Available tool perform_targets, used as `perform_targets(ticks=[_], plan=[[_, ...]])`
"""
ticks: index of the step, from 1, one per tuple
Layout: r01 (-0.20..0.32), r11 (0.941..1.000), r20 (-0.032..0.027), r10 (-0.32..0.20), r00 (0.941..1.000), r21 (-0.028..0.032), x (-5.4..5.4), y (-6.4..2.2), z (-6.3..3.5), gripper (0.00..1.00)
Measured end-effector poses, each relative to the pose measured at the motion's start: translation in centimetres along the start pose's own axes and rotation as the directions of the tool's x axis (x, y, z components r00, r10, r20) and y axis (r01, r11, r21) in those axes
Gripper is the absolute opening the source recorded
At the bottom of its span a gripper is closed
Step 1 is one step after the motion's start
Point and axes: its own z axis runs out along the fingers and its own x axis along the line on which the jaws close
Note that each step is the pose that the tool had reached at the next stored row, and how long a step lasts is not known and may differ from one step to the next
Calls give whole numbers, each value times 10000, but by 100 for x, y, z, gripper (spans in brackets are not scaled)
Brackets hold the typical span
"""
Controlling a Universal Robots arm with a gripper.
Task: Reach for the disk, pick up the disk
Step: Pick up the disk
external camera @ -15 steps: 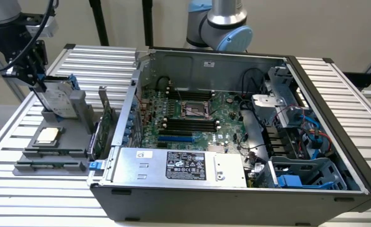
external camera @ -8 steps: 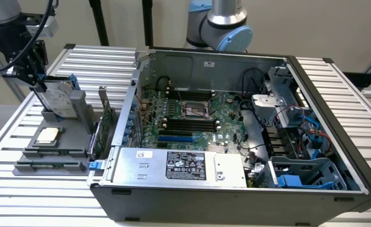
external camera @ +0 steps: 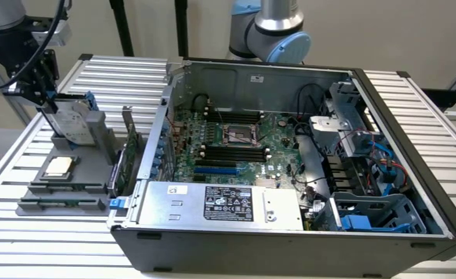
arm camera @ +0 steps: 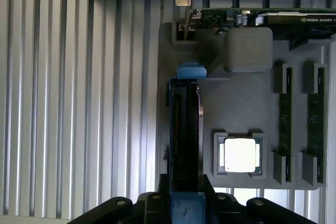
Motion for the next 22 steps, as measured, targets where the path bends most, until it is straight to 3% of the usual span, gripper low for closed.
perform_targets(ticks=[6,11,22], plan=[[1,10000,-9,-1,10000,-3,0,0,-10,33],[0,10000,-15,0,10000,0,5,0,-97,33],[0,10000,-20,0,10000,1,33,-2,-585,33]])
